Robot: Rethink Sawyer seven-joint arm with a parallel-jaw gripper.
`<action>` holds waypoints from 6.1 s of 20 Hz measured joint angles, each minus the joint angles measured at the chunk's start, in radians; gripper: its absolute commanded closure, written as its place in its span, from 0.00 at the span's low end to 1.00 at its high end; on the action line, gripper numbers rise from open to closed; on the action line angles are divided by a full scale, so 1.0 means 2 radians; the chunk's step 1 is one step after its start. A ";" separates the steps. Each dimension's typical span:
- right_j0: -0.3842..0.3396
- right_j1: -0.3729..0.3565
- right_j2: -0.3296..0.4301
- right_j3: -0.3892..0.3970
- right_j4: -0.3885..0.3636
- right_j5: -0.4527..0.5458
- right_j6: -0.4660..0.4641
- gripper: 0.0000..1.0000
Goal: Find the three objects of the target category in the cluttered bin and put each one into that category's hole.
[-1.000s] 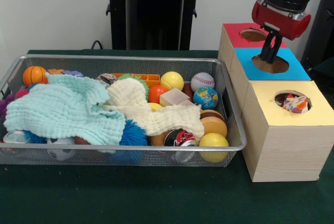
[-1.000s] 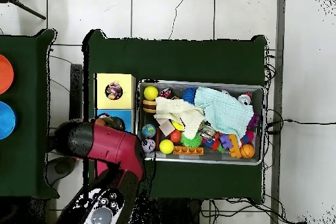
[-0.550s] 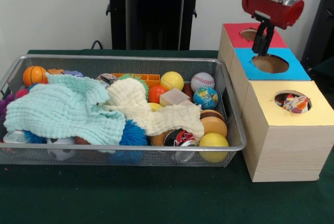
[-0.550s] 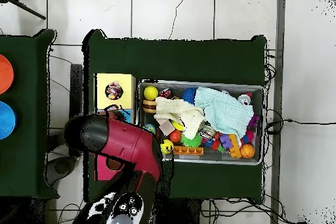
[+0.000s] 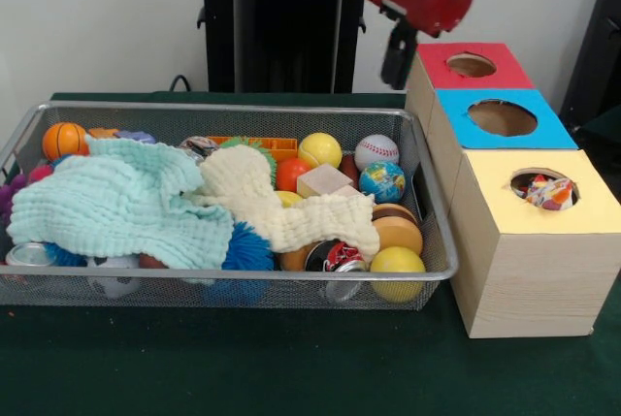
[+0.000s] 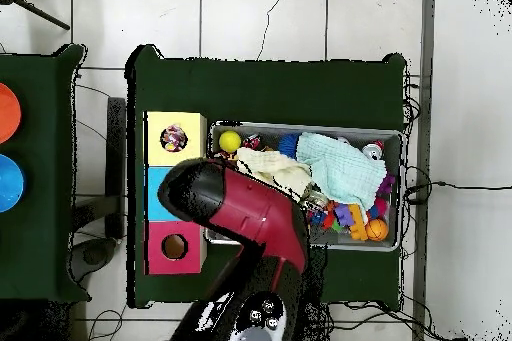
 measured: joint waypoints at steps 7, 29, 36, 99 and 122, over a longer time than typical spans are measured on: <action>-0.066 0.000 0.012 0.000 -0.058 0.000 0.000 0.00; -0.135 0.010 0.083 -0.001 -0.185 -0.066 0.000 0.00; -0.172 0.025 0.114 -0.006 -0.251 -0.082 0.000 0.00; -0.266 -0.002 0.174 0.002 -0.276 -0.055 0.000 0.00; -0.352 0.017 0.222 -0.019 -0.350 -0.052 0.000 0.00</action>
